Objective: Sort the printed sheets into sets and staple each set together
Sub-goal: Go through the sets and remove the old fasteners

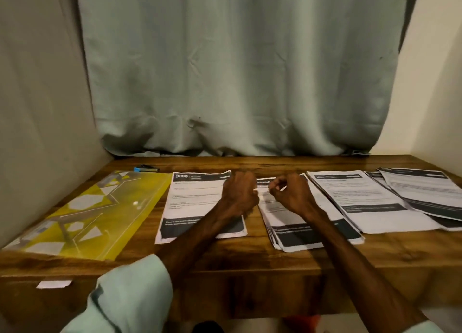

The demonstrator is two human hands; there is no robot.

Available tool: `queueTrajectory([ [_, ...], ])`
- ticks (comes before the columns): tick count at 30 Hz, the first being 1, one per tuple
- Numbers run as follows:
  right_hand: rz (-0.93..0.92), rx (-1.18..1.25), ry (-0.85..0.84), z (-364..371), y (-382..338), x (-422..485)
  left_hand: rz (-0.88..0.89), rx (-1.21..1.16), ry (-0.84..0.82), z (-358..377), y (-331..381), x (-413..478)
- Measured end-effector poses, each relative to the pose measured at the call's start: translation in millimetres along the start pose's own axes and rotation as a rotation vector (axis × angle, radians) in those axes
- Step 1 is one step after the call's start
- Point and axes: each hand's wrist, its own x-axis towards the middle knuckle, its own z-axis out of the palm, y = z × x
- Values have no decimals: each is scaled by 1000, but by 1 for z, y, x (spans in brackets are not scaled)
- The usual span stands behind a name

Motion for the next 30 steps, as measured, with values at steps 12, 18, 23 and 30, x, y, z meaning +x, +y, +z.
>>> queueTrajectory([
  [12,252,-129,361,-167,176,-28,422,-105,-166,98,215,65],
  [18,443,-199,516,-252,277,-28,563,-223,-261,149,307,94],
  [23,613,-438,234,-300,329,-19,568,-169,-422,185,349,116],
  [30,645,-505,-77,-305,479,23,564,-88,-383,218,348,115],
])
